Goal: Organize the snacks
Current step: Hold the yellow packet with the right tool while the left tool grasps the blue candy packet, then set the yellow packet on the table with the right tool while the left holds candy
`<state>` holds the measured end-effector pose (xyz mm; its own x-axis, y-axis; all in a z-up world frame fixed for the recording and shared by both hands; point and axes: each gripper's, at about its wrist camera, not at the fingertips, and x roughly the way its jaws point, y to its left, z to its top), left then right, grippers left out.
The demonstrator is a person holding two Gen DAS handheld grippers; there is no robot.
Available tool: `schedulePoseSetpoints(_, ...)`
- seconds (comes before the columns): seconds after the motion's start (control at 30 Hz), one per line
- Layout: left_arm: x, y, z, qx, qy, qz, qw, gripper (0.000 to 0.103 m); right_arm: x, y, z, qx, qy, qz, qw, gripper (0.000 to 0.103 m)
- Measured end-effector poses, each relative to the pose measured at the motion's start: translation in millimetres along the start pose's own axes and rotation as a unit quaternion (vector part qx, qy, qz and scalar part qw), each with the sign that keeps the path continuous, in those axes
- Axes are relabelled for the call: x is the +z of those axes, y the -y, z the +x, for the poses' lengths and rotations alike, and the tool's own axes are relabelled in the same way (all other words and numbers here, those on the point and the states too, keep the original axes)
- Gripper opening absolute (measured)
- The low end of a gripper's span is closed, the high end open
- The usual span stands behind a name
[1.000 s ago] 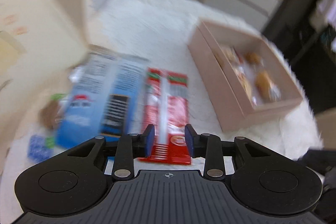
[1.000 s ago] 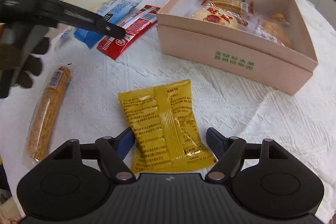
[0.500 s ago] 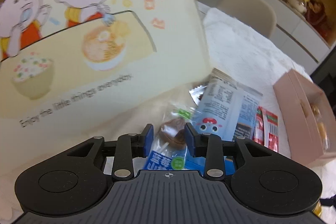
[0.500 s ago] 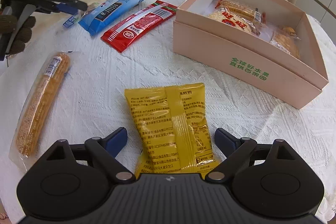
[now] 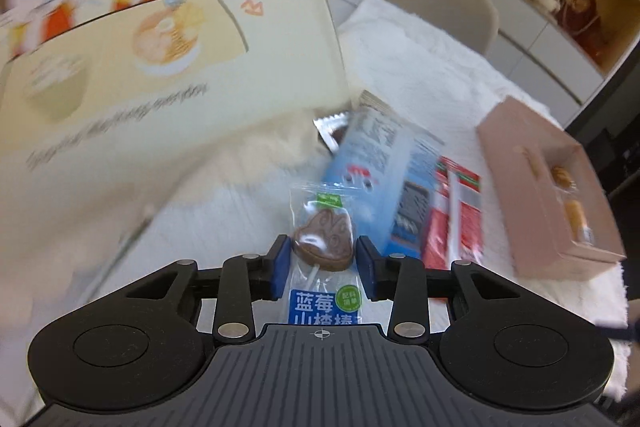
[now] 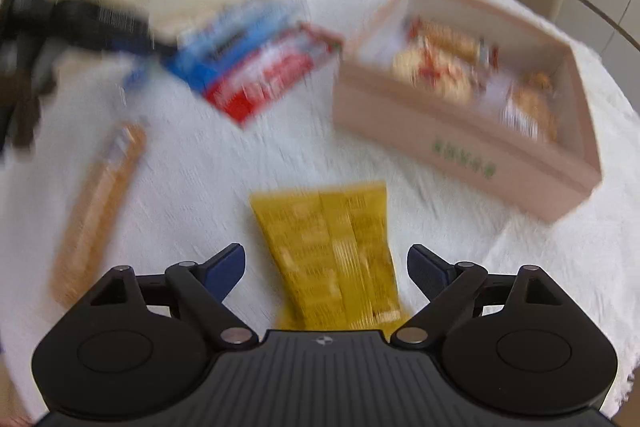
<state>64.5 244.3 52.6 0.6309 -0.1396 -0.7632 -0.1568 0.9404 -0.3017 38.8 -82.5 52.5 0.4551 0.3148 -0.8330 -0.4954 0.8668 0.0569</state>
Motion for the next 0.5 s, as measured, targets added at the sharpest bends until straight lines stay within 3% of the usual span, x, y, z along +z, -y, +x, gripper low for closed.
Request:
schedulePoseSetpoints(0.13,-29.8,-1.9,-32.9,-0.003,0.025,-0.049,0.9985,0.04,52.5,-5.4,-5.4,0.045,0.011,0.031,0.998,0.089)
schedulePoseSetpoints(0.27,-51.6,-9.5,-55.7,0.018,0.036,-0.103,0.9939,0.04,111.4,-23.0,21.9,0.083,-0.005,0.07,0.994,0.089)
schedulePoseSetpoints(0.4,-61.8,-10.7,-66.4,0.009,0.046,-0.125,0.9911,0.04,167.8,-38.8,82.9,0.061,-0.04,0.162,0.984,0.089)
schedulePoseSetpoints(0.5,-71.4,-13.6,-74.6,0.012,0.051,-0.141,0.9886,0.04,184.4,-45.3,129.5,0.034,-0.079,0.227,0.97,0.089)
